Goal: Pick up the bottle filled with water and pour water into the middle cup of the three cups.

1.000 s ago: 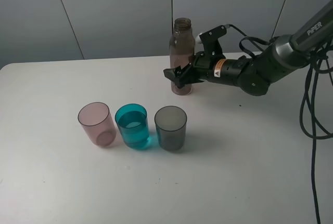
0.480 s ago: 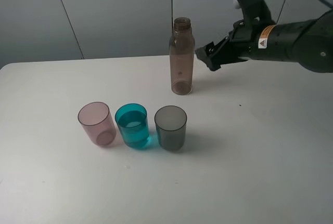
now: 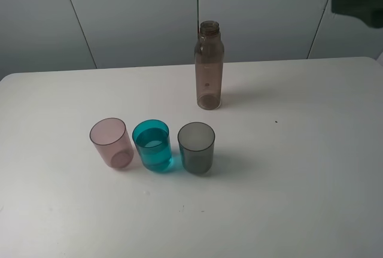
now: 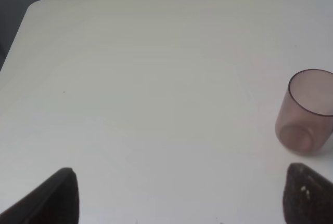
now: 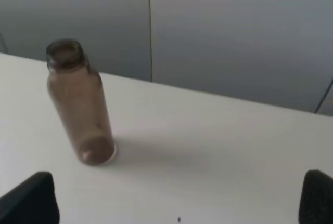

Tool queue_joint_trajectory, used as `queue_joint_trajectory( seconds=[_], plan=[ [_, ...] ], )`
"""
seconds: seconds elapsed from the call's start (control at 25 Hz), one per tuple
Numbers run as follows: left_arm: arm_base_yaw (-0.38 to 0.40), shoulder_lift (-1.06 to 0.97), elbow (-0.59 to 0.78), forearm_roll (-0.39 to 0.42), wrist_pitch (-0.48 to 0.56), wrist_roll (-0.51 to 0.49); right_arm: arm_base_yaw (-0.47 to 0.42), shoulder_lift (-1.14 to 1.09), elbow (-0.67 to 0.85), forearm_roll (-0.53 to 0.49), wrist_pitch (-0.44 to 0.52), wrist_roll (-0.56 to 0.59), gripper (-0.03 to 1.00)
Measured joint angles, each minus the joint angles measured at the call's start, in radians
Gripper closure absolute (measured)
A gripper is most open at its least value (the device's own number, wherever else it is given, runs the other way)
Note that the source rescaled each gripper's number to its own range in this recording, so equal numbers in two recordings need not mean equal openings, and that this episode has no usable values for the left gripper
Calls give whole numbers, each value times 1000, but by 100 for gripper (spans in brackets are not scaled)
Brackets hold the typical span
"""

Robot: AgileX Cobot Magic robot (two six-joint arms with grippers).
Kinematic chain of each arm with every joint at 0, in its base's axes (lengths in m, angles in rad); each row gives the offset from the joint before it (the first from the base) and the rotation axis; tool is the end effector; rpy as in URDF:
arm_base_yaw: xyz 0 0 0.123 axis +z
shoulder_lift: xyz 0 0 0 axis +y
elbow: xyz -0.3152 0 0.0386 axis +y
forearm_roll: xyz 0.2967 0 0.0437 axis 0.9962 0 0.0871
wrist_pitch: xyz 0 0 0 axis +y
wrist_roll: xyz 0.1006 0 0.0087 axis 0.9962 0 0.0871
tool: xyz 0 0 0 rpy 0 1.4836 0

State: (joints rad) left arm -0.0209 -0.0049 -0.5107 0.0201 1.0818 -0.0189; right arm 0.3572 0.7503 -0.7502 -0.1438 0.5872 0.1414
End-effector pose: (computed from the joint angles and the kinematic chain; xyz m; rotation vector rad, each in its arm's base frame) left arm 0.0108 0.0016 0.2978 0.0007 2.0496 -0.0007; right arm 0.1724 0.0558 0.3619 -0.2971 2.0464 0.1513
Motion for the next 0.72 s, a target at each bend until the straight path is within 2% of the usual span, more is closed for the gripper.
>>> queue_joint_trajectory(
  seconds=[0.16, 0.28, 0.4, 0.72],
  plan=[
    [0, 0, 0, 0, 0, 0, 0, -215, 3, 72, 261, -75, -3],
    [0, 0, 0, 0, 0, 0, 0, -372, 6, 87, 430, -107, -3],
    [0, 0, 0, 0, 0, 0, 0, -503, 8, 87, 556, -116, -3],
    [0, 0, 0, 0, 0, 0, 0, -747, 74, 89, 608, -123, -3]
  ],
)
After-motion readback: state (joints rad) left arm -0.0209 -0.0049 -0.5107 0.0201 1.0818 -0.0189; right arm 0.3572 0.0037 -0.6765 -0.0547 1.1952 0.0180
